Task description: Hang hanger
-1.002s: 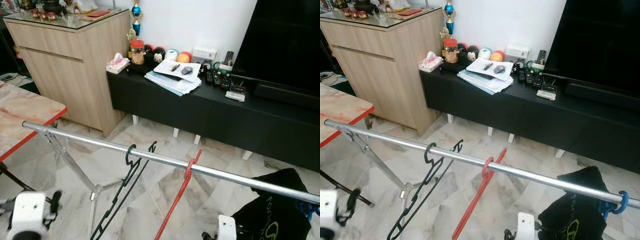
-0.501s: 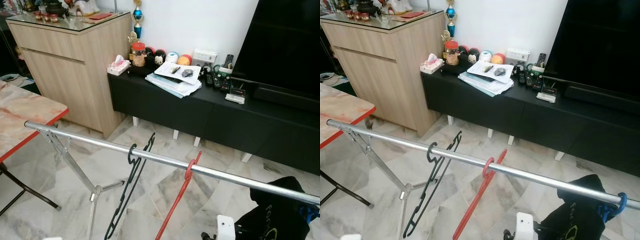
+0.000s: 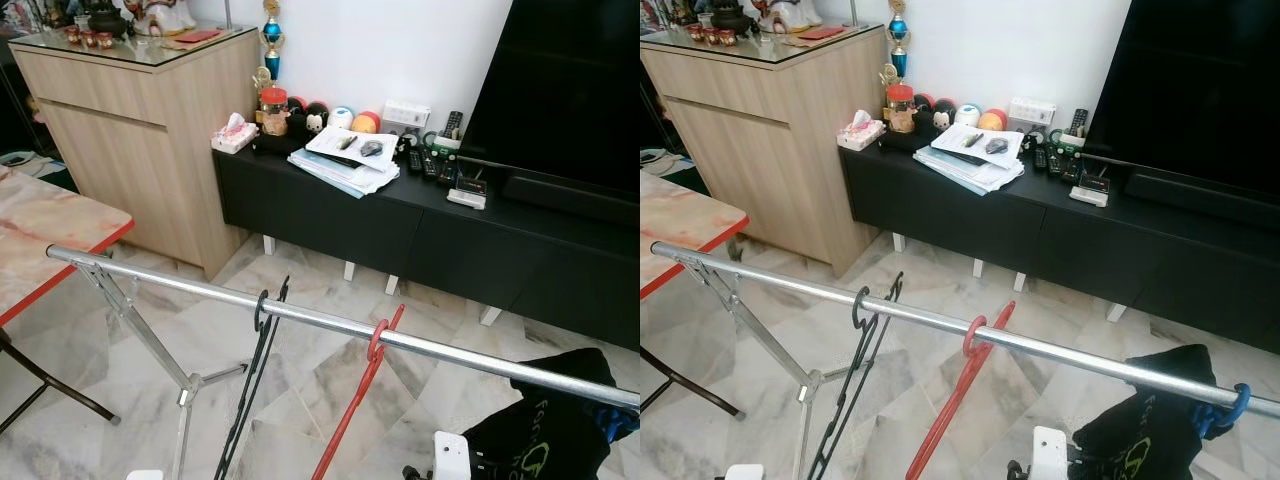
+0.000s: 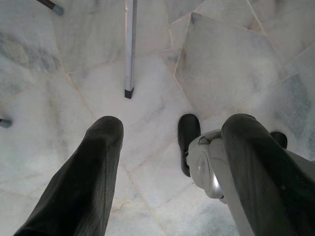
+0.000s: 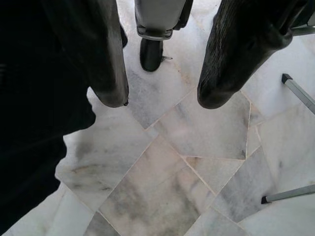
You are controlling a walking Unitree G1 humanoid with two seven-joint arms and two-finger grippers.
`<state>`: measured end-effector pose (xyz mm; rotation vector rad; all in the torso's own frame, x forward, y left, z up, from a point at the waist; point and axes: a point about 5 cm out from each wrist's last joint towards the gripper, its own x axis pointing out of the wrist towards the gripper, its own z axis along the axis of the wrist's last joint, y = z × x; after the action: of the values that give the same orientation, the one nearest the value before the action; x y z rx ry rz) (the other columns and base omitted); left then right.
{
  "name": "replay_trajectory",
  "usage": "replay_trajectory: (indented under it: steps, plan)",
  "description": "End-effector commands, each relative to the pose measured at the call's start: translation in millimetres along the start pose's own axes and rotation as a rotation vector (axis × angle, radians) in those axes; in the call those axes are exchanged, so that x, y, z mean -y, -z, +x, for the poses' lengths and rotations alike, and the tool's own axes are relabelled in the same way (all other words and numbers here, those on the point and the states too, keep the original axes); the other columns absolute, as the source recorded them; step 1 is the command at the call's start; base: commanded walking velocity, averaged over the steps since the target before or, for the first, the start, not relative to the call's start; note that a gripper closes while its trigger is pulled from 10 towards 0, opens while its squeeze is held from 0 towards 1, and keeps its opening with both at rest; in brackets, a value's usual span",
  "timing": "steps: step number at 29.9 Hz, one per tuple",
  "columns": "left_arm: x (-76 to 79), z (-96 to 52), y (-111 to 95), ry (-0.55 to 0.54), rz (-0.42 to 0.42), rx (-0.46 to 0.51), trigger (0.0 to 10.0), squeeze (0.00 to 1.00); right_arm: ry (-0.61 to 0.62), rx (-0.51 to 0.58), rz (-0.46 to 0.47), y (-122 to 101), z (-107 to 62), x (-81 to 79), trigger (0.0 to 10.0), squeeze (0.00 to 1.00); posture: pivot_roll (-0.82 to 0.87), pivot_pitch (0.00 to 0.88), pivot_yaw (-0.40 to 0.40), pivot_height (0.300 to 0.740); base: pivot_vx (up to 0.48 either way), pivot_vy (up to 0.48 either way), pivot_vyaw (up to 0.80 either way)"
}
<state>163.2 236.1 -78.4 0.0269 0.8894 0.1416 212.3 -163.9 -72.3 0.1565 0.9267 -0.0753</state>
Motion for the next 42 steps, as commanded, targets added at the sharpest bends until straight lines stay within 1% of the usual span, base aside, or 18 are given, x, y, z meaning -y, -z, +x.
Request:
replay_trajectory:
  steps: [1,9,13,17,19,28,42]
  plan:
    - [-0.8,-1.9,9,0.002,0.006,-0.034,10.0,0.0,0.006,-0.009,0.004,3,-0.5,1.6,10.0,0.0,0.13,0.032,-0.036,0.74,0.0,0.0,0.0]
    - [-0.1,-1.9,11,0.004,0.006,-0.039,10.0,0.0,0.006,-0.009,0.005,4,-0.5,1.6,10.0,0.0,0.12,0.027,-0.036,0.74,-0.213,0.0,0.0]
    - [5.5,-3.7,23,0.005,-0.018,-0.082,10.0,0.0,0.004,-0.014,-0.003,4,-0.6,1.3,10.0,0.0,0.13,0.007,-0.036,0.74,-0.263,0.0,0.0]
    - [5.6,-4.0,25,0.002,-0.027,-0.092,10.0,0.0,0.004,-0.015,-0.004,5,-0.7,1.4,10.0,0.0,0.12,0.0,-0.035,0.74,-0.276,0.0,0.0]
    - [5.2,-4.1,25,-0.002,-0.039,-0.091,10.0,0.0,0.004,-0.015,-0.004,5,-0.7,1.6,10.0,0.0,0.12,0.0,-0.034,0.74,-0.304,0.0,0.0]
    - [5.3,-4.1,27,0.001,-0.034,-0.099,10.0,0.0,0.003,-0.018,-0.008,6,-0.9,2.2,10.0,0.0,0.12,0.0,-0.036,0.74,-0.321,0.0,0.0]
    - [6.9,-3.0,24,-0.001,-0.036,-0.093,10.0,0.0,0.0,-0.012,0.0,3,-0.4,1.0,10.0,0.0,0.13,0.026,-0.038,0.74,-0.322,0.0,0.0]
